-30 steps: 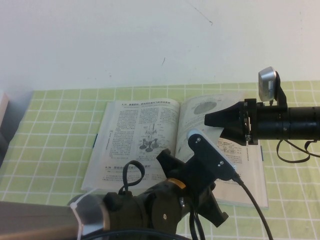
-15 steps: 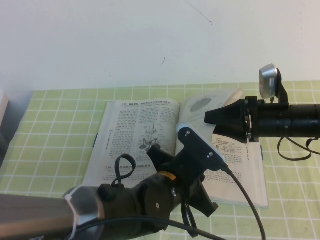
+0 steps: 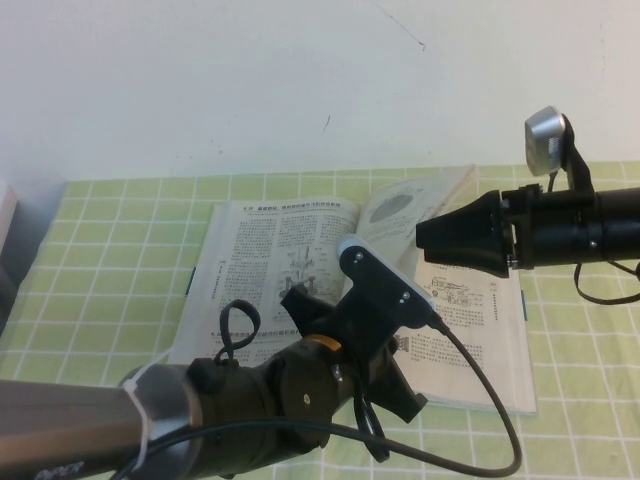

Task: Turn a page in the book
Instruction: Open the closed book

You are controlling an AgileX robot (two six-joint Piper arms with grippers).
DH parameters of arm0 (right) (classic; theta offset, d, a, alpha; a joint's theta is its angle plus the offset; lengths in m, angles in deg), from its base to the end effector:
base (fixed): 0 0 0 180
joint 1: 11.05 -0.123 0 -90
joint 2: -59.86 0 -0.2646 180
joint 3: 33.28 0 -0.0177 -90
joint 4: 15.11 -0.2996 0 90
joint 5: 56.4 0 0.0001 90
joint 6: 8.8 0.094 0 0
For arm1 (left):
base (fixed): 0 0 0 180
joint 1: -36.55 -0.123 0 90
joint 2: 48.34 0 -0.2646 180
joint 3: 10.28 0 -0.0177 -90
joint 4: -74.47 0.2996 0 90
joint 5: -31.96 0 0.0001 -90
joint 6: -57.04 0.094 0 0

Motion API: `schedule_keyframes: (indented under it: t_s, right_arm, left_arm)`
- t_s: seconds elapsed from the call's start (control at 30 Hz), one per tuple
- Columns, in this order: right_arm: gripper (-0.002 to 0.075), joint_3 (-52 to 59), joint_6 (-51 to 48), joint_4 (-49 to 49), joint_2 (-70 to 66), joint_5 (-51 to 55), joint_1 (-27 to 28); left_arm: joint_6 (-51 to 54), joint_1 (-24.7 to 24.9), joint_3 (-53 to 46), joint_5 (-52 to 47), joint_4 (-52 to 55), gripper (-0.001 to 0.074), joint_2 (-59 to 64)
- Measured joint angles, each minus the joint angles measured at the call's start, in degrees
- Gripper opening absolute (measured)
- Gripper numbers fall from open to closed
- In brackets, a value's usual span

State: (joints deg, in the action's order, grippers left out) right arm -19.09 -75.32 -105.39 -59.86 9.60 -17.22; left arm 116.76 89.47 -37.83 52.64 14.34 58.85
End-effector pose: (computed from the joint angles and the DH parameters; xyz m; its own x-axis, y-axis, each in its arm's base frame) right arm 0.3756 0.1270 0.1316 -0.9105 0.0691 -0.4078 -0.3641 0.3339 0.8695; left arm 0.2505 -0.2839 0.1272 -0.3245 0.4642 -0.8241 0.6139 0.7662 0.1899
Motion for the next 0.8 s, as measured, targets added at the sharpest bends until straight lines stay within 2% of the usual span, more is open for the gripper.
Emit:
schedule_keyframes:
  t_s: [0.33, 0.43, 0.57, 0.67, 0.8]
  right_arm:
    - [0.0321, 0.0, 0.1, 20.8, 8.7, 1.1, 0.1]
    - [0.0246, 0.0, 0.1, 28.6, 9.3, 1.3, 0.1]
    - [0.0073, 0.1, 2.2, 36.7, 9.0, -4.7, 0.1]
    - [0.002, 0.1, 2.4, 37.1, 7.9, -10.0, 0.1]
    - [0.0003, 0.1, 1.8, 36.8, 5.7, -14.9, -0.5]
  left_arm:
    - [-0.3, 0.0, 0.0, 0.9, -0.8, -0.0003, 0.0]
    - [-0.4, 0.0, 0.0, 1.1, -1.0, -0.0003, 0.0]
    - [-0.4, 0.0, 0.0, 1.6, -1.6, -0.0003, 0.0]
    - [-0.5, 0.0, 0.0, 1.7, -1.9, -0.0003, 0.0]
    - [-0.5, 0.0, 0.0, 1.8, -2.0, -0.0003, 0.1]
